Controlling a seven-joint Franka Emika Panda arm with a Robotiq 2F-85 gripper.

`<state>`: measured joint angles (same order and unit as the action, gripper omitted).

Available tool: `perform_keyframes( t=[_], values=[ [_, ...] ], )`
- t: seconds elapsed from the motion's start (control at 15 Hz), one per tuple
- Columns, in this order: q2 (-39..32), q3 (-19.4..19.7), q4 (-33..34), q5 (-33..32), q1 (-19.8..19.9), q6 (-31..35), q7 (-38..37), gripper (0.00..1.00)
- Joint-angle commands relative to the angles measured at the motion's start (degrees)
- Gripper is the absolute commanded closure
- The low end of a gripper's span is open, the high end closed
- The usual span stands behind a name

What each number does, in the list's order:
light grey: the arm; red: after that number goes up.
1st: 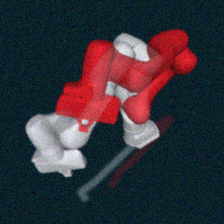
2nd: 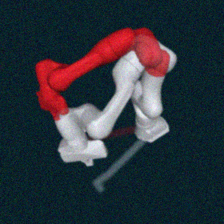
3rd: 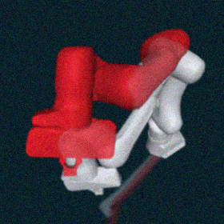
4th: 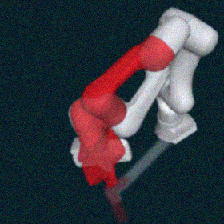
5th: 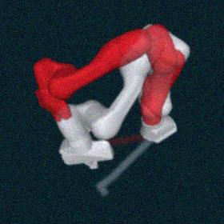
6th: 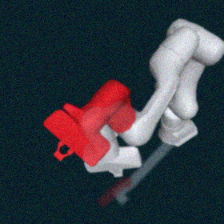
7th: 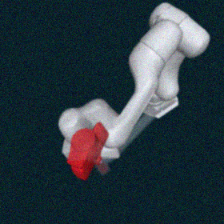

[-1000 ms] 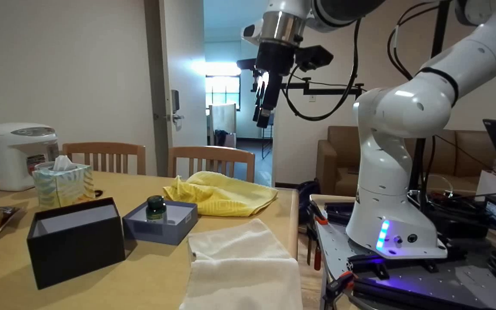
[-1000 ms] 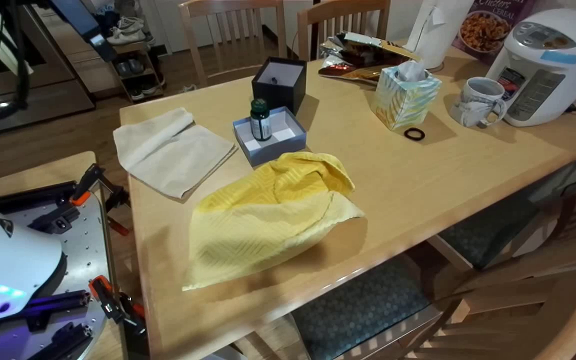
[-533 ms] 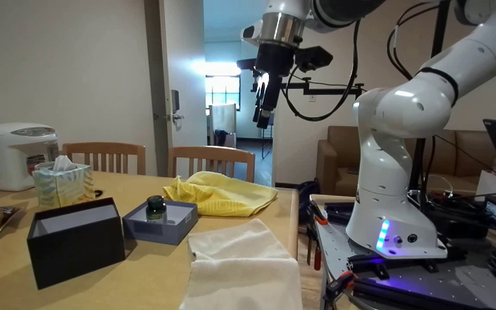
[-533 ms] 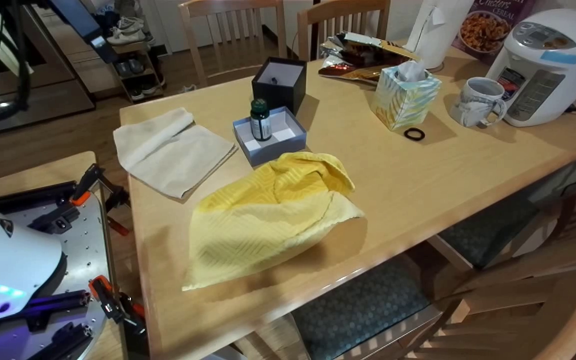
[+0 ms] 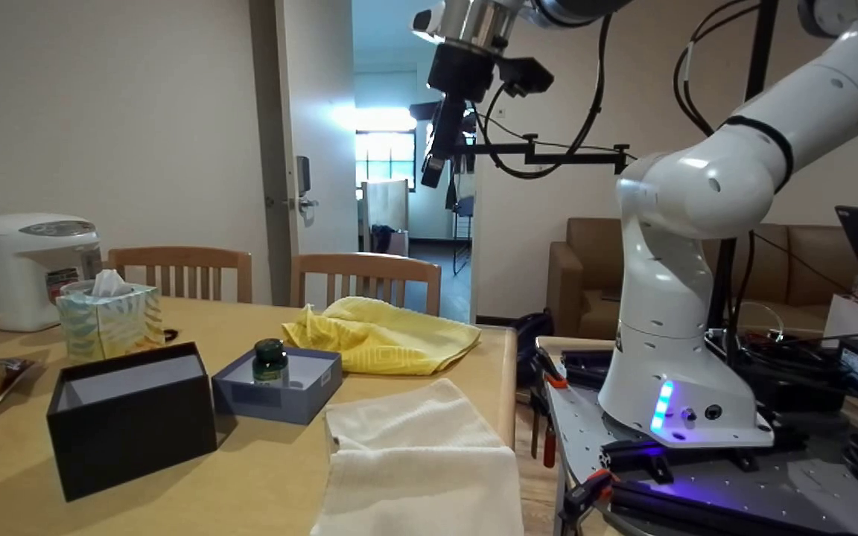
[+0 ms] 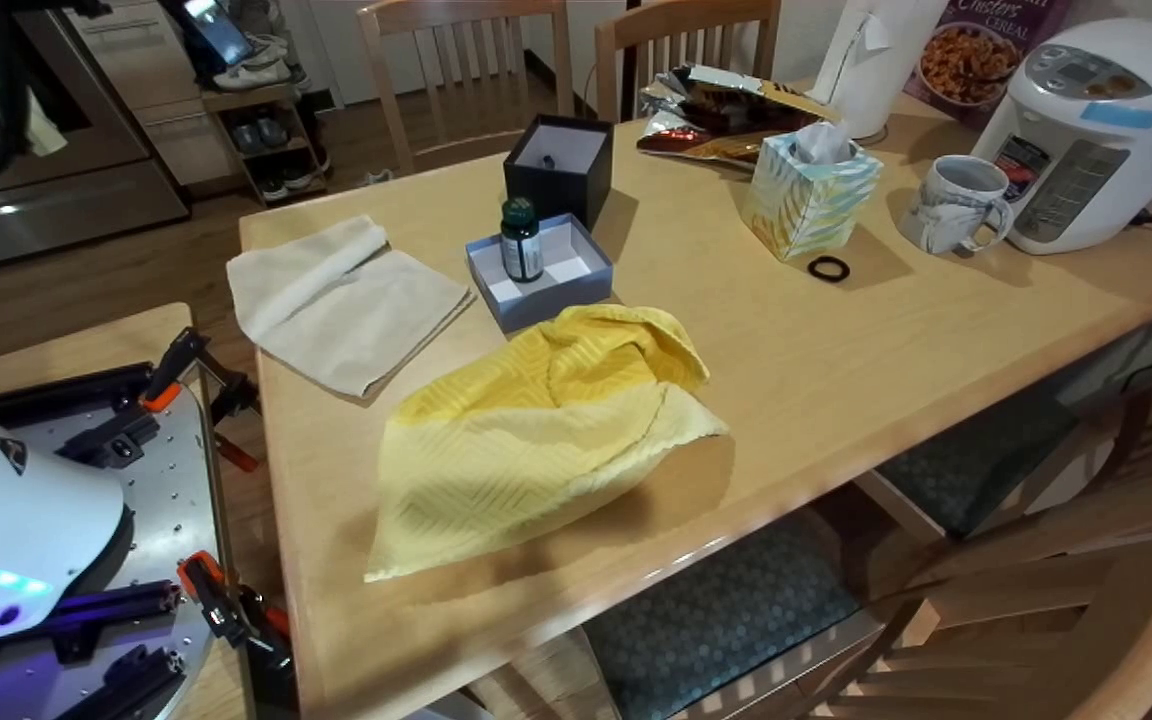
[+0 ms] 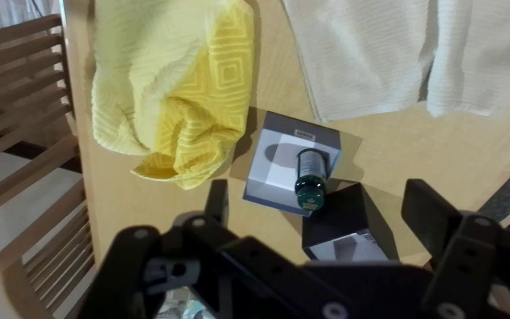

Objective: Use the yellow towel to wipe the left part of the table

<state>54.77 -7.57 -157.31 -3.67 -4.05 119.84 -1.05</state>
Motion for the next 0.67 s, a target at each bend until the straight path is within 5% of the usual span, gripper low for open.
perform_keyframes(
  t=[0.0,0.2,0.6],
  values=[
    [-6.37,-0.63,4.88,-6.34,5.04,1.54,-1.12,0.00],
    [-14.36,1.22,9.28,-8.94,7.57,0.81,-0.27,0.00],
    [-34.09,11.16,16.97,-1.75,4.76,0.05,8.79,0.00]
  ],
)
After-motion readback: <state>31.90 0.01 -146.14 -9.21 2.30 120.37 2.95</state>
